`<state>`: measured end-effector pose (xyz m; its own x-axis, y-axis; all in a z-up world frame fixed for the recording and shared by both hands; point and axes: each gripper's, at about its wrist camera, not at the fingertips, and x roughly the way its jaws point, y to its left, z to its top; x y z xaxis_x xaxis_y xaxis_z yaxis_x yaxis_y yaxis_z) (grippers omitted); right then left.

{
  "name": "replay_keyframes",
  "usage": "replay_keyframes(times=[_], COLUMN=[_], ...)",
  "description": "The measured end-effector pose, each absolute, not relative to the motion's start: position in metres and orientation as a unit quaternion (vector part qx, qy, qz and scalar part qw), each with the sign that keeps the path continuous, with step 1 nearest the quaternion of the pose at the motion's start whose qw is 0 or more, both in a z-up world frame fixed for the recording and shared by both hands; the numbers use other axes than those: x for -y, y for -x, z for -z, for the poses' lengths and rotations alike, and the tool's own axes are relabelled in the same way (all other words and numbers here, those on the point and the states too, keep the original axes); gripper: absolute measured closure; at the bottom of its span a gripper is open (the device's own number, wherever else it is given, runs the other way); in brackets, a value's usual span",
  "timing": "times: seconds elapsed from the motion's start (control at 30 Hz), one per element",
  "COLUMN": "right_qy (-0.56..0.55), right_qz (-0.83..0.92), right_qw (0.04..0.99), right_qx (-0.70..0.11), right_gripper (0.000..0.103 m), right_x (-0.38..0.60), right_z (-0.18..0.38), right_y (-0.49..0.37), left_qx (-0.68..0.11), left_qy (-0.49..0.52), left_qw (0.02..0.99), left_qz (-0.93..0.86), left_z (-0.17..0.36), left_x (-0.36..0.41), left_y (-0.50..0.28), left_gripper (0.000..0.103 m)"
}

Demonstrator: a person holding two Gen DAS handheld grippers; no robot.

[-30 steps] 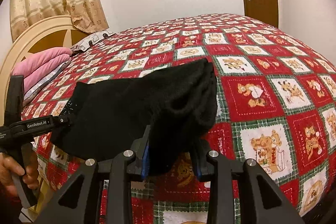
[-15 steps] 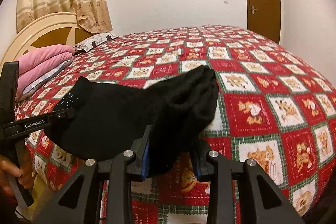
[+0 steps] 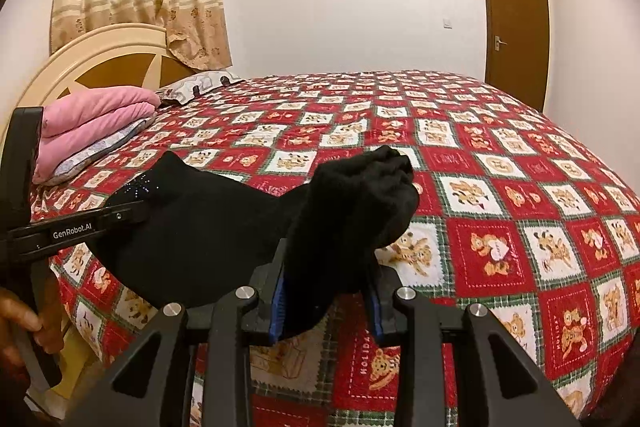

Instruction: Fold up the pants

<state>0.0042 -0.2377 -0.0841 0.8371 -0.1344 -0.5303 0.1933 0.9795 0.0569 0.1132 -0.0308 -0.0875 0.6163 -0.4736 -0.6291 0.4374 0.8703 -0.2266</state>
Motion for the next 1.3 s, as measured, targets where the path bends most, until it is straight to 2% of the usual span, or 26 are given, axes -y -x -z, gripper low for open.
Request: replay_keyframes(times=[0.7, 1.3], right_qy=[-0.018, 0.015], right_qz=[0.037, -0.036], right_qw=[0.968, 0.973], right_qx=[-0.246, -0.225], right_gripper=[0.070, 0.070], right_x=[0.200, 0.135], right_z=[0.055, 0.034], right_y=[-0.047, -0.128], left_qx=[-0.327, -0.286], left_qy=[0.021, 0.038], left_qw=[0.922, 0.949], left_qz=[0.206, 0.126], left_z=[0.068, 0.044], left_x=[-0.006, -0.076], left_y=[-0.131, -0.176], left_gripper=[0.084, 0.084])
